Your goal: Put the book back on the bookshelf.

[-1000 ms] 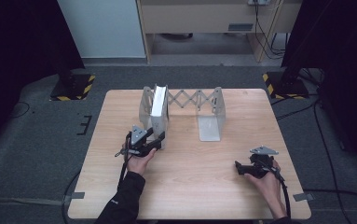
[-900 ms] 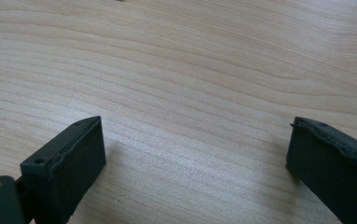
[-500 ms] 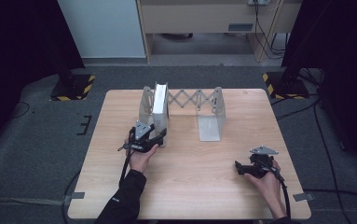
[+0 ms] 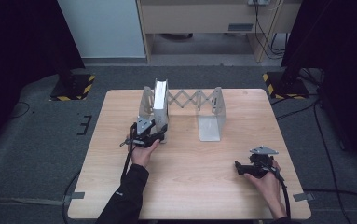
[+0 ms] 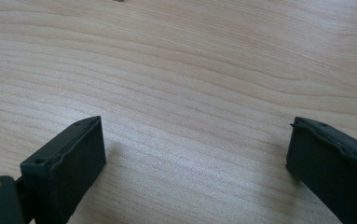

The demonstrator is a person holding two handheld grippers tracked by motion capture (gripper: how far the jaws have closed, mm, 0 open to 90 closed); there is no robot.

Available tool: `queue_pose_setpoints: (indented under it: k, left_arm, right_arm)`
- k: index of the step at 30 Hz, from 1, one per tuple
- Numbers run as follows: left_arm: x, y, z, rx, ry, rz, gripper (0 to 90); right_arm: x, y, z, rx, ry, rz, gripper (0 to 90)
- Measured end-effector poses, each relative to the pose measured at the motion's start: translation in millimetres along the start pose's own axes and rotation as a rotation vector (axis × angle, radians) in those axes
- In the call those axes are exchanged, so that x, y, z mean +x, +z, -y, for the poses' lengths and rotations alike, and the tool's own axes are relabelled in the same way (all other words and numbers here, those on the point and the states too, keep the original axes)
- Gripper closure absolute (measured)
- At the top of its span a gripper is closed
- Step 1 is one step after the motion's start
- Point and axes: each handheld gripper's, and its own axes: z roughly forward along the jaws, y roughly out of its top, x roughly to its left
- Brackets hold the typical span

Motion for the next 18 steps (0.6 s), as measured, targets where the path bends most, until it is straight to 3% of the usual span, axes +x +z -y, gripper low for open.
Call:
queue_pose_setpoints:
  k: [7, 11, 18]
  left_arm:
    - [1.7, -7.9, -1.1, 0.030, -0.026, 0.016, 35.2]
    - [4.6, -26.0, -3.2, 0.001, -0.077, 0.042, 30.5]
    - [12.1, -59.0, 10.3, 0.066, -0.049, 0.040, 25.6]
  right_arm:
    - [-0.1, 0.0, 0.0, 0.000, -0.002, 0.000, 4.7]
    - [-0.1, 0.0, 0.0, -0.001, -0.001, -0.001, 4.7]
    - [0.0, 0.0, 0.0, 0.000, 0.000, -0.001, 4.7]
